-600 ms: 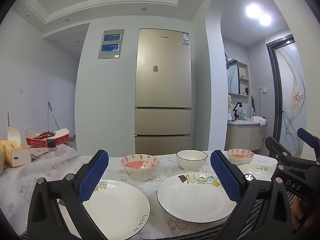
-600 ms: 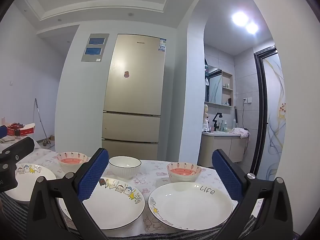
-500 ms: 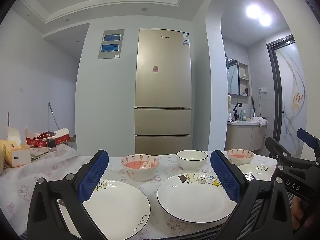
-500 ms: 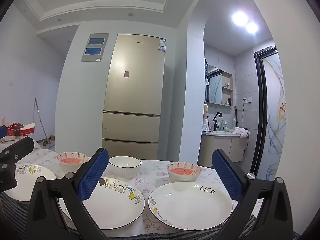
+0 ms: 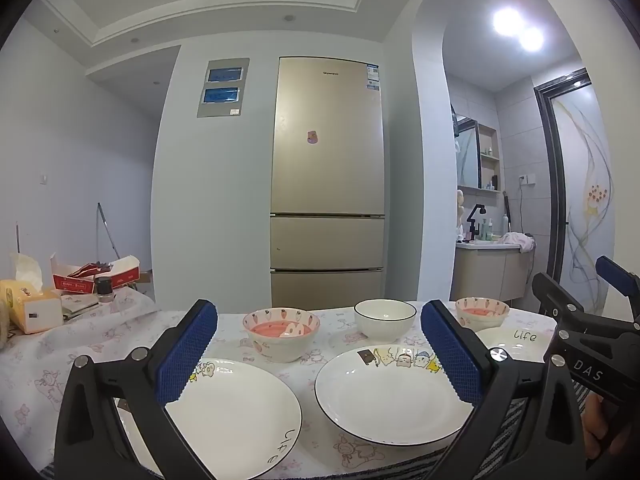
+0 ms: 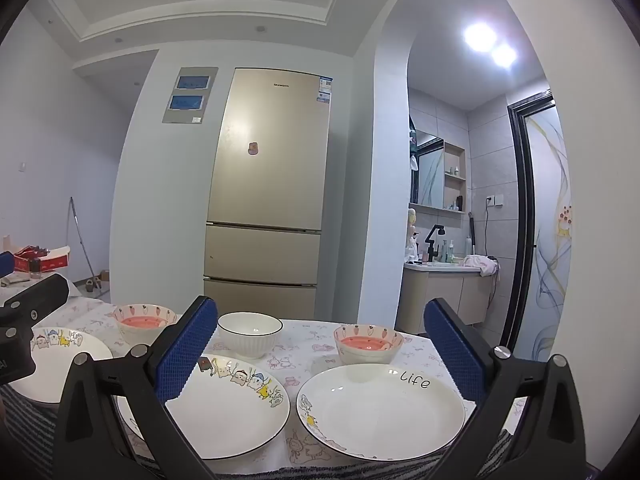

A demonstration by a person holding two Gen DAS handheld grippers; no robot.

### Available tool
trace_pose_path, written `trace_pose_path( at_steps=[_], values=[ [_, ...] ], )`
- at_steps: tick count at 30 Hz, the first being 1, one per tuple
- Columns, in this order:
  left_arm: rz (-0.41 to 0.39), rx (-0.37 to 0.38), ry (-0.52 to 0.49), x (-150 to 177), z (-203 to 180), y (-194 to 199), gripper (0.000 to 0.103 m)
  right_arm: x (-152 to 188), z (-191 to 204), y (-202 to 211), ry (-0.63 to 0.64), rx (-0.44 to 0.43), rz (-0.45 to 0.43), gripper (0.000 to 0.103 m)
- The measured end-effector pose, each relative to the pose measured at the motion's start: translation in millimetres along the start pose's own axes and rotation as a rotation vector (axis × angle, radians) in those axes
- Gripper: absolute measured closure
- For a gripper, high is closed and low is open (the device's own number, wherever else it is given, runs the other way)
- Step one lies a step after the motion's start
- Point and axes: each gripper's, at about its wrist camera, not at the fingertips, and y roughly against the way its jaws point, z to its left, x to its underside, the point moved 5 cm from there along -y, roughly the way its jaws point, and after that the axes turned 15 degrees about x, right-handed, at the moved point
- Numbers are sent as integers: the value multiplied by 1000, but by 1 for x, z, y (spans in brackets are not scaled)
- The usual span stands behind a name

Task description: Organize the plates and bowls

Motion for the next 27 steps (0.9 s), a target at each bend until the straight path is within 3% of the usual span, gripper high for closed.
trace_pose_path(
  at_steps=[27],
  values=[
    [3,-9,-24,3,0,2,0,2,1,-3,5,0,18,0]
  ],
)
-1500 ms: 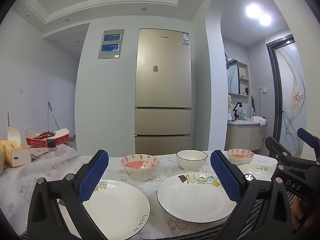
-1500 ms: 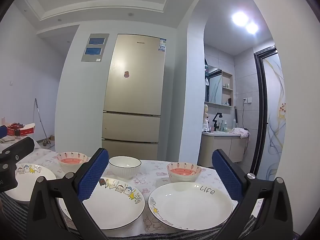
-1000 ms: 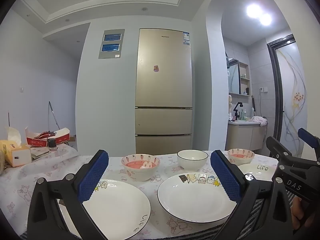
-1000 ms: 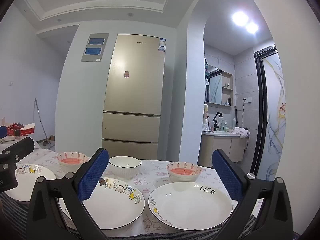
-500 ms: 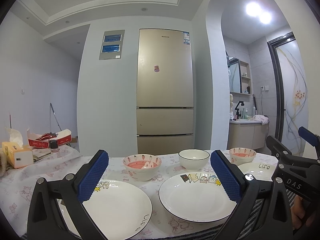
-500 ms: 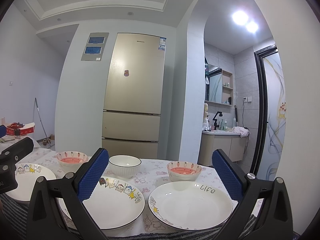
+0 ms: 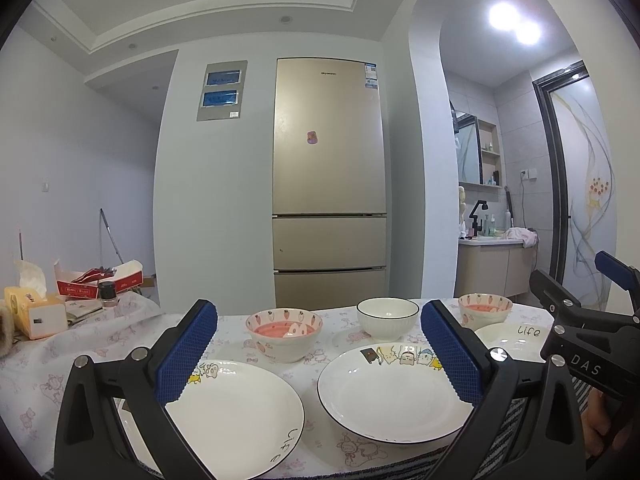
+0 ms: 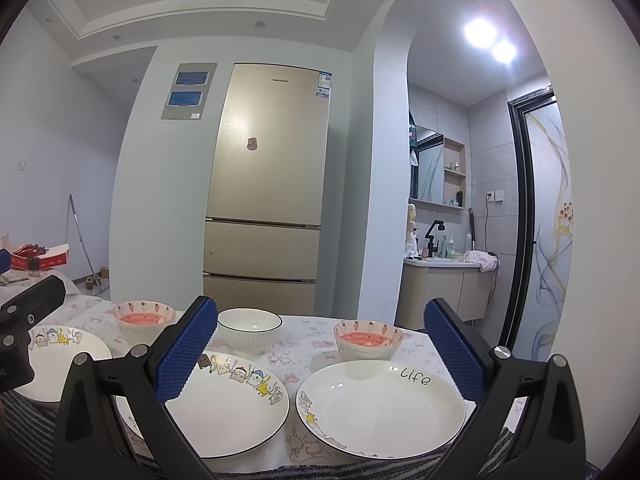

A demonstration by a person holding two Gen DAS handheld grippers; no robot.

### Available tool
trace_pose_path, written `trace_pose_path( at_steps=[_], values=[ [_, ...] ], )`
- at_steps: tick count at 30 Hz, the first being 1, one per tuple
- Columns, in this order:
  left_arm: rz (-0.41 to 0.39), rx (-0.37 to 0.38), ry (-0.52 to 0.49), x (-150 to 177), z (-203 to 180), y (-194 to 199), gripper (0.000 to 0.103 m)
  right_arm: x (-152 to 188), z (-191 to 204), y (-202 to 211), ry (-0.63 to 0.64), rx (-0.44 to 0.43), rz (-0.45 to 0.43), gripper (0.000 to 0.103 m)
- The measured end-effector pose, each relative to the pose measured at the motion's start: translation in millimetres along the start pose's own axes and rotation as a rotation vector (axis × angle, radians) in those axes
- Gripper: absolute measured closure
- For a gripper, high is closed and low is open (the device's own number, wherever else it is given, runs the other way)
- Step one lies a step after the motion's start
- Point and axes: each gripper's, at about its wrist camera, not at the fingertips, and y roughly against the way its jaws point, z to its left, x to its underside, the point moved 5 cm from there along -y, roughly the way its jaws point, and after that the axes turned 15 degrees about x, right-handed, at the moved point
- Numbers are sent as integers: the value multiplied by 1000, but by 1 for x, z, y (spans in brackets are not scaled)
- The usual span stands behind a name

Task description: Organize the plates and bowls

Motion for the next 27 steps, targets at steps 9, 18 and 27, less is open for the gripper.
trace_pose_path(
  at_steps=[9,18,27],
  values=[
    [13,-8,9,2,-1,-1,0,2,-1,-2,7,2,18,0],
    [15,0,14,3,-1,1,0,1,0,-3,3,3,16,0],
    [59,56,21,6,-5,-5,0,2,0,-4,1,3,19,0]
  ],
)
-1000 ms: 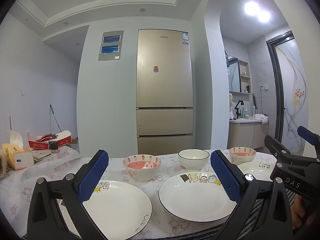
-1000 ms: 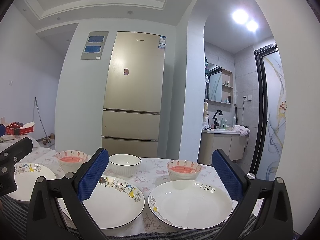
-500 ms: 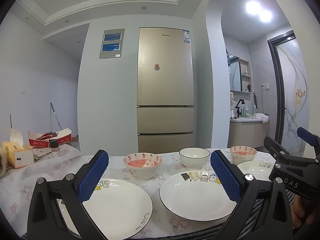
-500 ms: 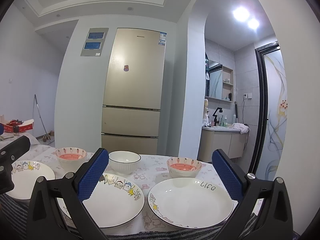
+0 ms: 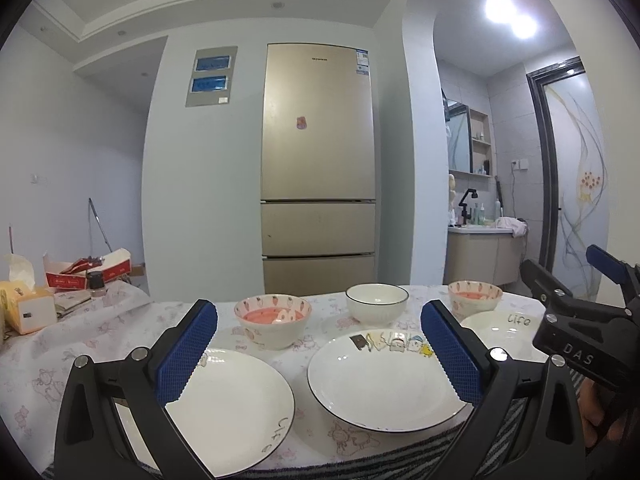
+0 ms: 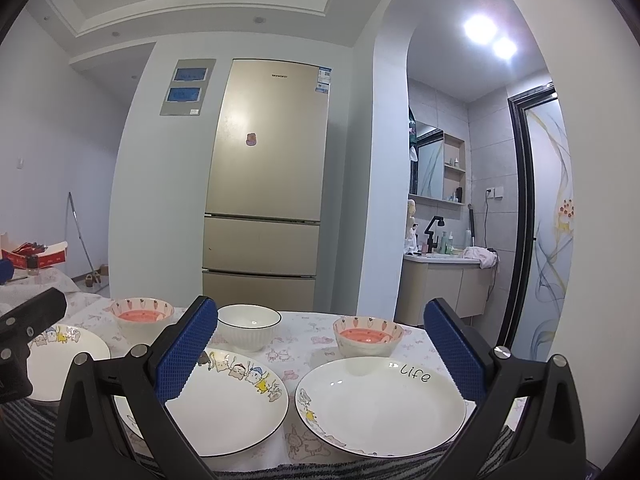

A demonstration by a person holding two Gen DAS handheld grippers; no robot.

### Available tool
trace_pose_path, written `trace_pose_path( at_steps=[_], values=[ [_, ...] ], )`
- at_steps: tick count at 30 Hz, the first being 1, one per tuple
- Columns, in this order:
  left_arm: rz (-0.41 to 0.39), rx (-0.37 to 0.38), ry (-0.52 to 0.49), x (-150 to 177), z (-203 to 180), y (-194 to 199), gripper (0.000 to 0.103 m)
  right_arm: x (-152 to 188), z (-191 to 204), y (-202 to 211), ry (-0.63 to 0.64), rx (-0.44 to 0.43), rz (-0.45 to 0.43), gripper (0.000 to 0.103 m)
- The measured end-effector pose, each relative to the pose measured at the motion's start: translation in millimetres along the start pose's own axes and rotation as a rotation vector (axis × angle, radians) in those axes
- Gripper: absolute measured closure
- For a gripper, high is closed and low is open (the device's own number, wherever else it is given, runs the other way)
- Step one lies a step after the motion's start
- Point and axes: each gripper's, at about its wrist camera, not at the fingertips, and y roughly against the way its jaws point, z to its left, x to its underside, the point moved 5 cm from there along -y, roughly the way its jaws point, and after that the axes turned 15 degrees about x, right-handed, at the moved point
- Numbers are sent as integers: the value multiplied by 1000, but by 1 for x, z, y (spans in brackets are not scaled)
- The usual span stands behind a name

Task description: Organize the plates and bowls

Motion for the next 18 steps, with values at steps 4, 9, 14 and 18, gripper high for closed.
trace_pose_path(
  at_steps=[4,9,14,18],
  values=[
    [-9,20,-19,-1,-6,2,0,0,1,-1,4,0,2,0],
    [-15,-4,-51,-1,-11,5,0,-1,2,-2,9,1,4,0],
    [5,-21,-48,0,-8,2,0,-2,-4,1,-19,8,-10,0],
    [27,34,-18,0,-6,1,0,0,-4,-6,-25,-10,21,0]
  ],
)
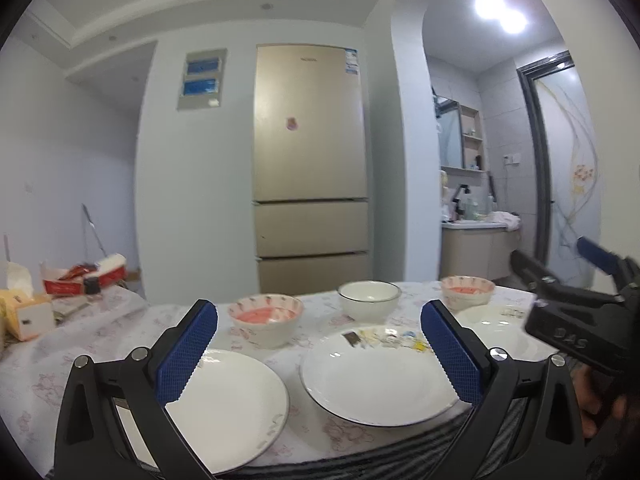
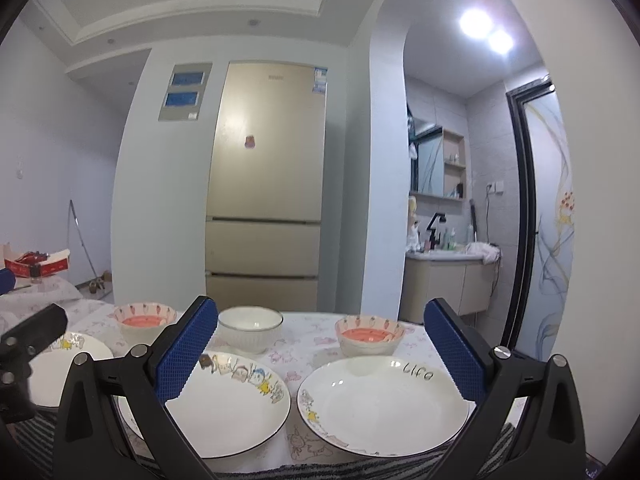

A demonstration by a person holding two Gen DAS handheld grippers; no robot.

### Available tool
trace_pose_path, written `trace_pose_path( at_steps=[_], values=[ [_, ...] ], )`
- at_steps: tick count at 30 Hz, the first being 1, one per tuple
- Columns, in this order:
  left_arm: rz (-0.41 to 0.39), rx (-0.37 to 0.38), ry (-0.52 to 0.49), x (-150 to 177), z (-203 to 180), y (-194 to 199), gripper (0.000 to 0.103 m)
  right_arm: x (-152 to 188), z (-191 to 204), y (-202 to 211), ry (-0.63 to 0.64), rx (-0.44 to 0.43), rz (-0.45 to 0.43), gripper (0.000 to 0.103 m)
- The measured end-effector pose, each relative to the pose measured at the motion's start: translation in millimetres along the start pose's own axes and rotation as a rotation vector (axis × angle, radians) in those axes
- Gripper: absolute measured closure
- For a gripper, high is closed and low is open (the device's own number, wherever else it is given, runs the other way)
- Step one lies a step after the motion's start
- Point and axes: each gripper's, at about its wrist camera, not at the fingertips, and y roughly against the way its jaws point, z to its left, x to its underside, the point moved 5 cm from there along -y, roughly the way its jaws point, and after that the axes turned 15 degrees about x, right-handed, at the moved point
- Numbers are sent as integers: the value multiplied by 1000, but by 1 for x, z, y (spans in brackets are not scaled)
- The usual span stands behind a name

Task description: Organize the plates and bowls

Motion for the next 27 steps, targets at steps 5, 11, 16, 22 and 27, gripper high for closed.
trace_pose_path(
  at_steps=[5,11,16,22,27],
  values=[
    [109,36,55,-7,6,-6,0,-3,-3,1,-9,6,5,0],
    [97,-60,39,-37,17,14,0,-24,-1,-1,-51,-134,101,0],
    [67,-91,24,-60,28,38,0,-47,-3,2,-63,-167,143,0],
    [-16,-136,25,-96,52,62,0,-79,13,9,-60,-207,124,0],
    [-54,-180,75,-105,83,66,0,-105,44,7,-38,-228,81,0]
  ],
)
